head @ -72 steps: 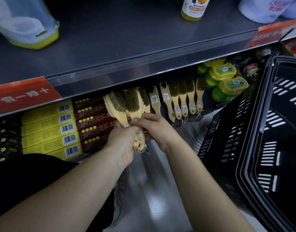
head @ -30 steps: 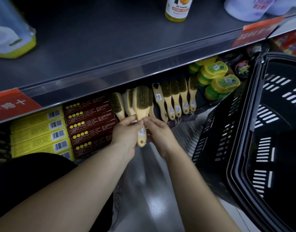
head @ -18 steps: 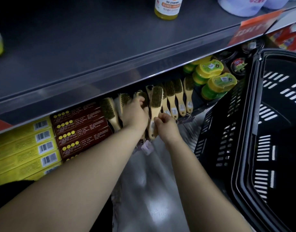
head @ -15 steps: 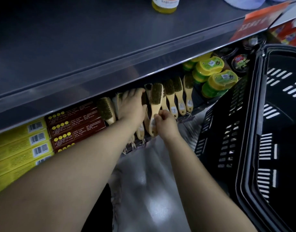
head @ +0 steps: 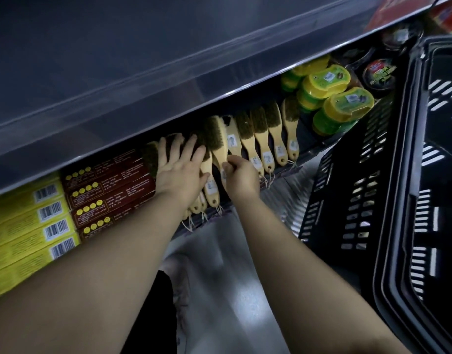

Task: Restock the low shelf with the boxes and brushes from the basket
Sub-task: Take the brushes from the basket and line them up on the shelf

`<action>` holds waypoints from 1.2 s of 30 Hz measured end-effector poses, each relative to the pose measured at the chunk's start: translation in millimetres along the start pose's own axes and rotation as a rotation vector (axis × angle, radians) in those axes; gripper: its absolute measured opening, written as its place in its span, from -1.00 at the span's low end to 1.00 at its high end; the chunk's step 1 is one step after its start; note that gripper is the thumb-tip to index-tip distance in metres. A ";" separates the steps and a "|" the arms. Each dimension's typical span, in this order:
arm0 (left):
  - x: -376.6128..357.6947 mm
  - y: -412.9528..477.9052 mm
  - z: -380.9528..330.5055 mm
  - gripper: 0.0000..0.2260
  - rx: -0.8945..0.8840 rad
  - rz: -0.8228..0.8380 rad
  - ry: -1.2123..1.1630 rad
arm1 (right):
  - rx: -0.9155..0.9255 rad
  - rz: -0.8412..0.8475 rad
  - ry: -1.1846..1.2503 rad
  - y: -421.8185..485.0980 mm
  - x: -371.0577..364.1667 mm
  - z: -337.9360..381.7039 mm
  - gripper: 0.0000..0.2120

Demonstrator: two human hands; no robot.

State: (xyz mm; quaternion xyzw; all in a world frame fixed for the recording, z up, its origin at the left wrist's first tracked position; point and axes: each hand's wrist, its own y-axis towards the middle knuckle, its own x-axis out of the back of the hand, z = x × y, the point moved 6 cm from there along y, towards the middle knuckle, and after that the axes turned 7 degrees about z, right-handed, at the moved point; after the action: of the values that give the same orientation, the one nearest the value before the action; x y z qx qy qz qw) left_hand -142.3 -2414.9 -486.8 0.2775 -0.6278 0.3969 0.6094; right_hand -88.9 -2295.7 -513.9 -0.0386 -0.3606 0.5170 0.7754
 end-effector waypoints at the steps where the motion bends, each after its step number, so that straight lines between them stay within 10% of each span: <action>1: 0.2 -0.1 -1.3 -0.51 0.000 -0.003 0.000 | 0.012 0.000 -0.055 0.4 -1.6 -0.4 -0.68; 15: 56.9 -10.0 -30.2 -0.68 -0.084 -0.003 -0.367 | 0.078 0.032 -0.095 -56.5 22.8 36.2 -0.56; 26: 183.5 -75.0 -106.7 -0.91 -0.414 -0.009 -0.912 | 0.275 -0.142 -0.338 -180.1 211.7 73.4 -0.77; 36: 204.7 -98.2 -234.1 -0.85 -0.828 0.013 -0.693 | -0.220 0.053 -0.358 -150.8 264.6 -106.8 -0.87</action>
State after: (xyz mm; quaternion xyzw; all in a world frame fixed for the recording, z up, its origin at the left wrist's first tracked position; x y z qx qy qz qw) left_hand 45.8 -2243.5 -282.9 0.1249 -0.8976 0.0050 0.4227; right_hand 146.1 -2112.6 -389.9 -0.0402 -0.5458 0.4934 0.6761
